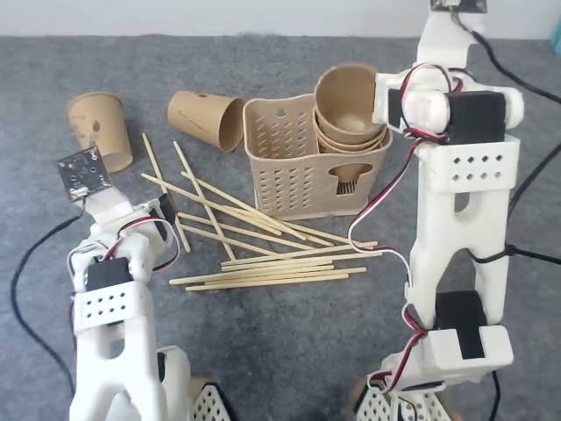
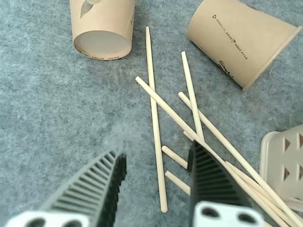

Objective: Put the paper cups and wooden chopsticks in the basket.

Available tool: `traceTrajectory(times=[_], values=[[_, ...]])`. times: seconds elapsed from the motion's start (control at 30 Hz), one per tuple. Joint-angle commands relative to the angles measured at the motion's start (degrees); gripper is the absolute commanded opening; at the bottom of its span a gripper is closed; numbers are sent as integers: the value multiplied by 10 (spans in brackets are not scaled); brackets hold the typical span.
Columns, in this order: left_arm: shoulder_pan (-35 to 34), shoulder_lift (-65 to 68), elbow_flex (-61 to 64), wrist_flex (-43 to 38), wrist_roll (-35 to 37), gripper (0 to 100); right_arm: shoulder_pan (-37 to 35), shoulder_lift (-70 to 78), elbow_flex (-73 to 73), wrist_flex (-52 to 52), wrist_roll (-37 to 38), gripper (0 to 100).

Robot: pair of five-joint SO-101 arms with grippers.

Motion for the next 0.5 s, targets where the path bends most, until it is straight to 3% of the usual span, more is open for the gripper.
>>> traceTrajectory(times=[0.0,0.2,0.47], values=[[-5,-16,-4,-15,-6,199,6,-29,-18,15,9,236],[-5,-16,-6,-15,-4,199,10,-128,-8,86,13,206],[21,-15,-25,-60,-7,199,121,-312,297,72,25,147]])
